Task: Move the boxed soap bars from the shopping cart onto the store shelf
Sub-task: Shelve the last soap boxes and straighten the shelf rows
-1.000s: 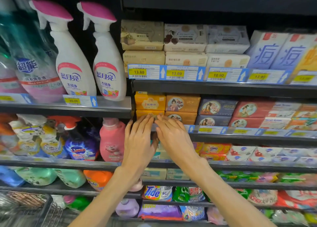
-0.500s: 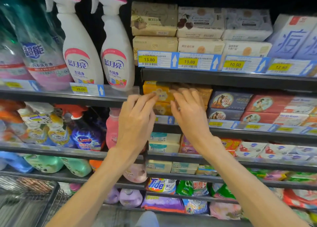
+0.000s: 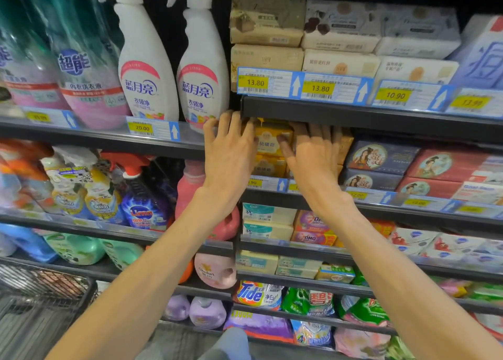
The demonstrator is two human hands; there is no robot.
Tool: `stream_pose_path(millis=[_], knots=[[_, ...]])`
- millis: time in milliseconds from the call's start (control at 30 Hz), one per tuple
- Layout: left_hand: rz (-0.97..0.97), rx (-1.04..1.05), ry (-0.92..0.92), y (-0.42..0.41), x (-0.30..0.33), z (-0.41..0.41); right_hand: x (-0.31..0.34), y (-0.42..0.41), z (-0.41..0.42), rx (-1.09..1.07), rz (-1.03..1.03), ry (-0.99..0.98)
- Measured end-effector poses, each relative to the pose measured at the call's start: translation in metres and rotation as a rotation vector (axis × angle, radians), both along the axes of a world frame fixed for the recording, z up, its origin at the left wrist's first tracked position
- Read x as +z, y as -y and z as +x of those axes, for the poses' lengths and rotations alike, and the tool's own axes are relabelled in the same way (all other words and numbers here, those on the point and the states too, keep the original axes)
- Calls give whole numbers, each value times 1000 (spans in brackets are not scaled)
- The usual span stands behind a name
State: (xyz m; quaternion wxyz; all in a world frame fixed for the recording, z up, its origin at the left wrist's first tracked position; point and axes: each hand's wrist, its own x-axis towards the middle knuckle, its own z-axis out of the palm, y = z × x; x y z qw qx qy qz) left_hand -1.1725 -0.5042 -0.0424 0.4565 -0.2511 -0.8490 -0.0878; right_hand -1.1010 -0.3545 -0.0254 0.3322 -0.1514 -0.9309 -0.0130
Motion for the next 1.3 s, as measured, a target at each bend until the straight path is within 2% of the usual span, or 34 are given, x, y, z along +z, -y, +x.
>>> stream_pose_path(millis=[100, 367, 767, 933, 1067, 1300], knots=[[10, 11, -22, 0, -5, -2, -4, -1, 0, -33, -1, 20], [46, 4, -81, -1, -10, -10, -10, -4, -1, 47, 0, -112], [34, -14, -68, 4, -5, -6, -3, -3, 4, 38, -48, -34], [99, -189, -86, -8, -11, 19, -14, -22, 30, 101, 36, -252], [55, -302, -45, -41, -15, 34, -17, -50, 46, 1, 105, -276], [3, -179, 24, -65, -5, 23, -16, -77, 47, -135, 114, -192]])
